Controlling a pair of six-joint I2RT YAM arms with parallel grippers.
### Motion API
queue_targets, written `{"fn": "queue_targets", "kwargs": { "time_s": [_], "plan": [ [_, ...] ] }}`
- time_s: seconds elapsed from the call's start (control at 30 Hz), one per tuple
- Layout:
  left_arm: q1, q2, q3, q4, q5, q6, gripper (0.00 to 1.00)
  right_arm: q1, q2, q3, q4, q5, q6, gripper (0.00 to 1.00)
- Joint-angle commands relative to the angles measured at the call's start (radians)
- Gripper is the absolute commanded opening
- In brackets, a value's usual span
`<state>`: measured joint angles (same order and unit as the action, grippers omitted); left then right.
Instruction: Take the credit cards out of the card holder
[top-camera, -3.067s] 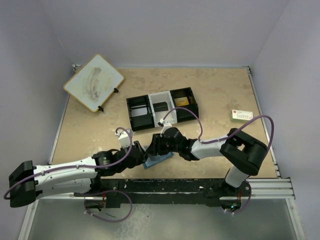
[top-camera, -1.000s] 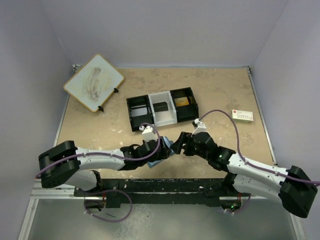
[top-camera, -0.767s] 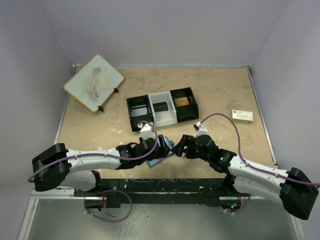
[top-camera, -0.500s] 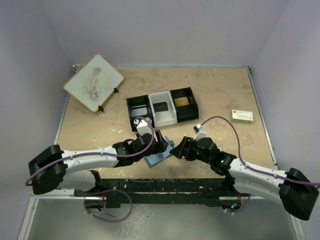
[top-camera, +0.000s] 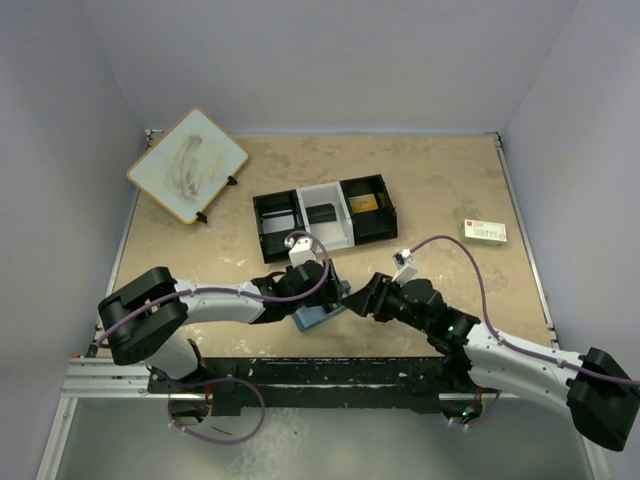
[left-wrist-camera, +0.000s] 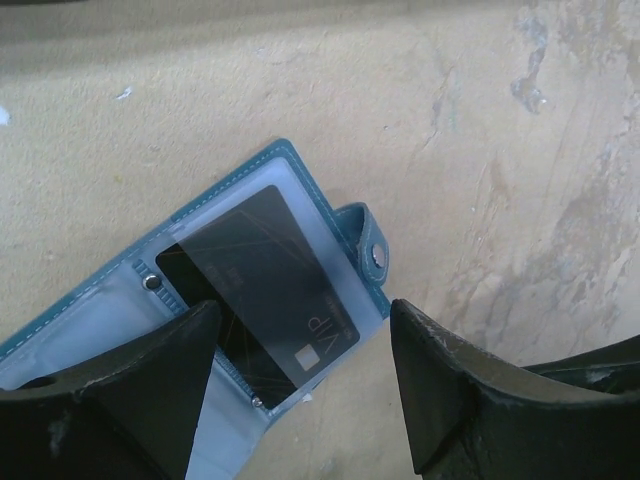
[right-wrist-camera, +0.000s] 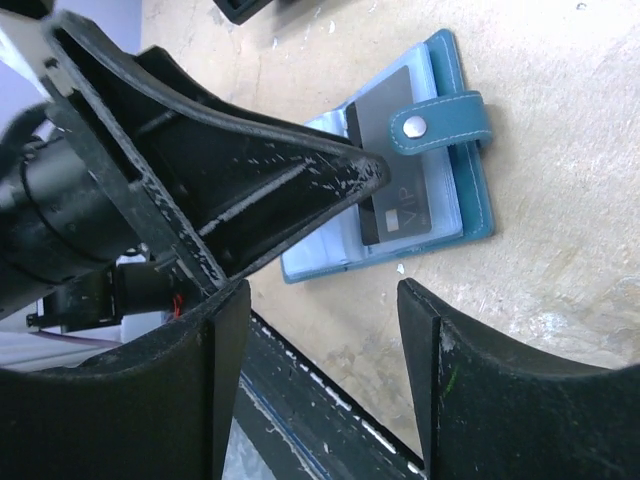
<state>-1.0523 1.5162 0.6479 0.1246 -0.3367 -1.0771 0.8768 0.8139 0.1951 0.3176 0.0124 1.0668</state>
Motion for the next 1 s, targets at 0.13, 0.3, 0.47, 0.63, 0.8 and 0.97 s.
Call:
{"fn": "queue_targets", "kwargs": {
  "time_s": [0.13,0.3,0.47,0.63,0.8,0.97],
  "plan": [
    [0.010,-0.119,0.110,-0.140,-0.092,0.089,0.67,0.001,0.051,0.009,0.011,-0.028,0.009,0.62],
    [0.067,-0.199,0.061,-0.262,-0.140,0.129,0.68,0.001,0.158,0.068,0.021,-0.043,-0.048,0.63],
    [0.092,-0.183,0.001,-0.239,-0.080,0.162,0.68,0.000,0.278,0.098,0.108,-0.075,-0.055,0.64],
    [0.091,-0.122,-0.062,-0.175,-0.010,0.142,0.63,-0.001,0.340,0.117,0.107,-0.017,-0.035,0.66],
    [0.061,-0.146,-0.149,-0.099,0.056,0.100,0.45,-0.013,0.397,0.123,0.115,-0.007,-0.035,0.67],
    [-0.060,-0.167,-0.183,-0.113,0.000,0.015,0.33,-0.032,0.447,0.133,0.128,-0.028,-0.053,0.66]
  ]
}}
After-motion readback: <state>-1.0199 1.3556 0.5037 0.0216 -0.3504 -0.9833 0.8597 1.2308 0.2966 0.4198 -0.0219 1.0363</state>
